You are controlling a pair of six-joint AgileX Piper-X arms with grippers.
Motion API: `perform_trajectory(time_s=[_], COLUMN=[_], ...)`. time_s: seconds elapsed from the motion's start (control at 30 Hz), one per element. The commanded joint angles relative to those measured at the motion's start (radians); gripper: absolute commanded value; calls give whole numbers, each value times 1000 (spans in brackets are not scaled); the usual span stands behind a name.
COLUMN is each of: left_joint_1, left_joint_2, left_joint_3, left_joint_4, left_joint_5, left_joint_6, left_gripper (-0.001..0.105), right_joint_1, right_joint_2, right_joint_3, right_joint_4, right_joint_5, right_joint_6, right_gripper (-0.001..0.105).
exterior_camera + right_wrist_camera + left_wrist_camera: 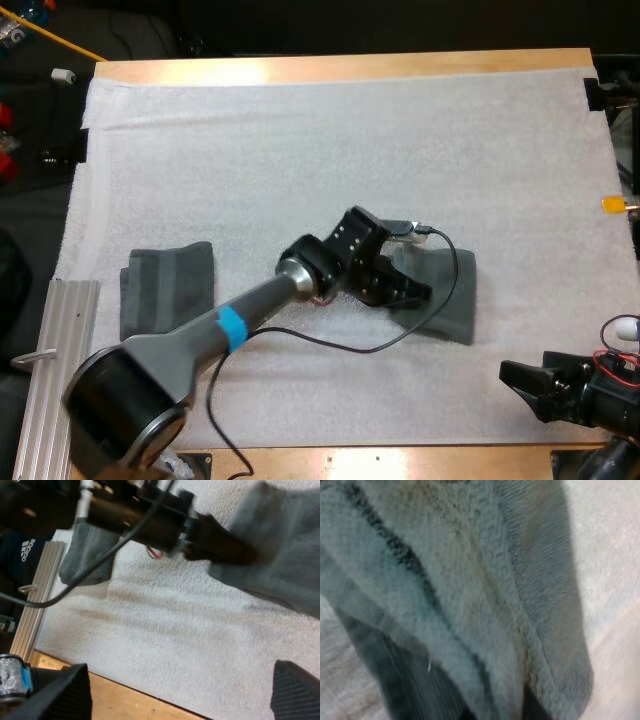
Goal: Pick towel from pile, fold and stack
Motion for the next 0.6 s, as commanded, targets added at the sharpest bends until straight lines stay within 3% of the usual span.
perform_trajectory(time_s=[0.0, 0.23, 0.57], left_joint_1=[14, 101, 332], left_joint_2=[-30, -132, -274], left_joint_3=[-20, -92, -95], left_joint_4=[71, 337, 531], left_joint_5=[-39, -217, -251], left_joint_6=[69, 301, 466], left_gripper=[0, 0, 0], right_joint_1=[1, 1, 1], right_joint_2=[-3, -3, -3], right_joint_3=[-5, -5, -5], right_joint_4=[1, 1, 1], right_joint_5=[-7, -7, -7], right_joint_6=[-3, -3, -3], right_gripper=[71, 71, 71])
